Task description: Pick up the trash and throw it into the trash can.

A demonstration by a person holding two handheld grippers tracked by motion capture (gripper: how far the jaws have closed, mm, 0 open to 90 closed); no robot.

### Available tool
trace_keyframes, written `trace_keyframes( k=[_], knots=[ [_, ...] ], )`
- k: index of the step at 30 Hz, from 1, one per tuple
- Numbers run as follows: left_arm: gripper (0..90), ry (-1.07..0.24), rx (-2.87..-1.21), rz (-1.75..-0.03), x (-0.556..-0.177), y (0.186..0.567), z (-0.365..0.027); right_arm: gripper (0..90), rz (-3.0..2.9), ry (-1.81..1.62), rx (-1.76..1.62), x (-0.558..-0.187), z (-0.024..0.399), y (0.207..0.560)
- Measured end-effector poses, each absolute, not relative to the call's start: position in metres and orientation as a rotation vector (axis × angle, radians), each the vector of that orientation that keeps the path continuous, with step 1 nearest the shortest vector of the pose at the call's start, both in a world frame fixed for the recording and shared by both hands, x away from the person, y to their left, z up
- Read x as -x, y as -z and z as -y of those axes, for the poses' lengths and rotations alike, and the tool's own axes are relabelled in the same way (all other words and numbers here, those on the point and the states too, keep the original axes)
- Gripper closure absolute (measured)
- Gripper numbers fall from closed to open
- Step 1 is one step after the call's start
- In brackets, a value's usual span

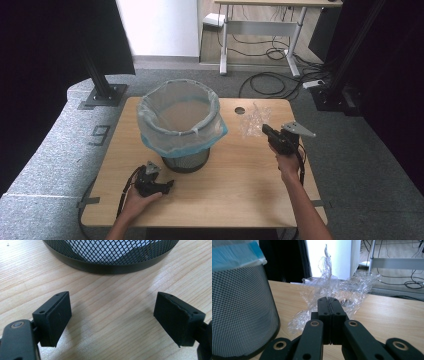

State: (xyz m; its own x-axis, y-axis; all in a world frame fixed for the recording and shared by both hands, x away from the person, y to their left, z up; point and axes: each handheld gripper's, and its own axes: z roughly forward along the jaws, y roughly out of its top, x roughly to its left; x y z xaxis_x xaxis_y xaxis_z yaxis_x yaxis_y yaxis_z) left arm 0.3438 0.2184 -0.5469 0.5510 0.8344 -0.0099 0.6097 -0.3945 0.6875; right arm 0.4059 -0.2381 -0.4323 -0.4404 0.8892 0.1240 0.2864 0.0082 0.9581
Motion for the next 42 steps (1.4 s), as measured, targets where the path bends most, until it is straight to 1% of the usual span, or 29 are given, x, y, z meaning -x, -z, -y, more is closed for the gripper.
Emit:
trace_keyframes(
  k=[34,42],
  knots=[
    [14.5,-0.447,-2.140,-1.156,-0.344,0.547,-0.218,88.3,-1.653,-1.593,-1.091,-0.384,0.240,0.388],
    [14.5,-0.447,-2.140,-1.156,-0.344,0.547,-0.218,88.3,-1.637,-1.614,-1.080,-0.381,0.241,0.382]
  ],
)
